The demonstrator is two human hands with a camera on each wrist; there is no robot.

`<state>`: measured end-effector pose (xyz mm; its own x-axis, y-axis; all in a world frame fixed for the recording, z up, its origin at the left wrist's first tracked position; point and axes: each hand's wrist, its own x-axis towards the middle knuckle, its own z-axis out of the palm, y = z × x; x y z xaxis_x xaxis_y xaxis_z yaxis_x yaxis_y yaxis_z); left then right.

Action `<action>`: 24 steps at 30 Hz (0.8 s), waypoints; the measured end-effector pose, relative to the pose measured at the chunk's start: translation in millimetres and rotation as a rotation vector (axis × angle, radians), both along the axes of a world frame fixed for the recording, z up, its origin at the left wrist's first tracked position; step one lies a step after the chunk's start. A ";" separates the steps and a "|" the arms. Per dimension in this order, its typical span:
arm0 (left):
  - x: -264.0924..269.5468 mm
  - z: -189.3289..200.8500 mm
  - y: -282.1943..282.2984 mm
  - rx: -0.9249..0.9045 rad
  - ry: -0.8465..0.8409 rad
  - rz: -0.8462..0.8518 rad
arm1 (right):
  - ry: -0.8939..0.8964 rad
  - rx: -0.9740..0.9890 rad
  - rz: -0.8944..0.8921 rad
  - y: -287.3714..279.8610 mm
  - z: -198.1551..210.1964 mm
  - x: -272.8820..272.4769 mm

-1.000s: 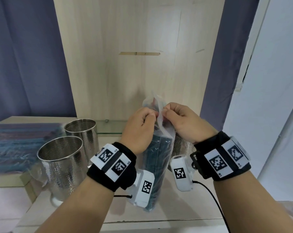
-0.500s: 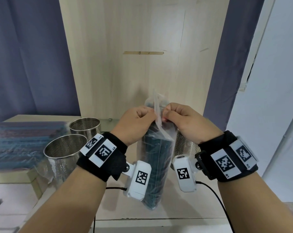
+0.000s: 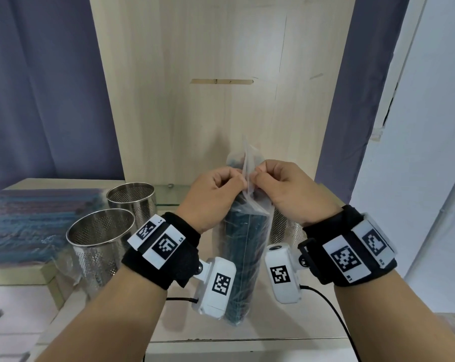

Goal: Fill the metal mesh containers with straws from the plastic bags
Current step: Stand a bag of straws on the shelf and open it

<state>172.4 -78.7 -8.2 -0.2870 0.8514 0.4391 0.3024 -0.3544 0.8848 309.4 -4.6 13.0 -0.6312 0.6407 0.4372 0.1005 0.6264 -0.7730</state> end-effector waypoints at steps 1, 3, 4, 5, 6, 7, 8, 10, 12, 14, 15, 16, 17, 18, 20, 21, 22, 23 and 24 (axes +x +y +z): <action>0.3 0.1 0.0 -0.004 0.001 0.004 | 0.003 0.003 -0.001 -0.5 -0.3 -0.9; -0.4 0.2 -0.8 -0.010 -0.015 0.012 | 0.016 0.001 -0.007 -1.1 -0.4 -1.7; -0.7 0.7 -0.8 -0.009 -0.058 0.014 | 0.021 -0.006 -0.015 -1.0 0.0 -1.3; -1.7 1.2 -1.4 -0.008 -0.106 0.009 | 0.017 -0.011 -0.021 -1.2 0.7 -0.1; -2.1 2.5 -3.8 -0.013 -0.148 -0.001 | 0.008 -0.010 -0.020 -1.9 1.1 1.1; -2.4 3.6 -5.4 -0.016 -0.172 -0.002 | 0.003 -0.006 -0.015 -2.8 1.6 1.5; -2.1 4.6 -6.0 -0.015 -0.167 0.005 | 0.010 -0.002 -0.009 -3.2 1.1 1.0; 1.5 8.2 -8.0 -0.014 -0.132 0.025 | 0.052 -0.002 -0.002 -4.4 -1.3 -1.1; 4.6 11.7 -7.6 -0.022 -0.091 0.081 | 0.112 -0.047 0.003 -6.5 -2.8 -3.5; 3.6 16.1 -6.6 -0.007 -0.092 0.151 | 0.163 -0.127 0.027 -7.8 -1.0 -4.8; 1.9 18.6 -6.2 -0.012 -0.089 0.175 | 0.179 -0.166 0.033 -8.0 1.5 -4.8; 0.4 21.9 -5.7 -0.027 -0.076 0.190 | 0.187 -0.200 0.024 -7.7 5.2 -5.0; -2.0 24.6 -4.9 -0.042 -0.052 0.205 | 0.182 -0.229 0.007 -6.9 9.4 -5.2; -3.2 28.5 -5.3 -0.062 -0.014 0.218 | 0.158 -0.250 -0.013 -5.5 13.9 -5.4; -4.3 36.0 -5.2 -0.097 0.046 0.234 | 0.043 -0.224 -0.063 -3.0 24.0 -5.8; -4.3 39.0 -4.3 -0.120 0.071 0.230 | -0.034 -0.182 -0.085 -2.4 28.0 -6.5; -4.7 41.0 -3.0 -0.139 0.091 0.235 | -0.099 -0.147 -0.100 -2.7 31.2 -7.1; -4.6 42.5 -1.5 -0.155 0.096 0.258 | -0.145 -0.123 -0.113 -2.8 33.6 -8.0; -5.1 42.8 0.6 -0.158 0.091 0.284 | -0.164 -0.113 -0.127 -3.3 34.4 -8.4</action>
<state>167.2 -78.1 34.7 -0.4879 0.8027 0.3429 0.4499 -0.1054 0.8868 301.0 -7.9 47.4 -0.5994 0.7584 0.2561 0.3030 0.5110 -0.8044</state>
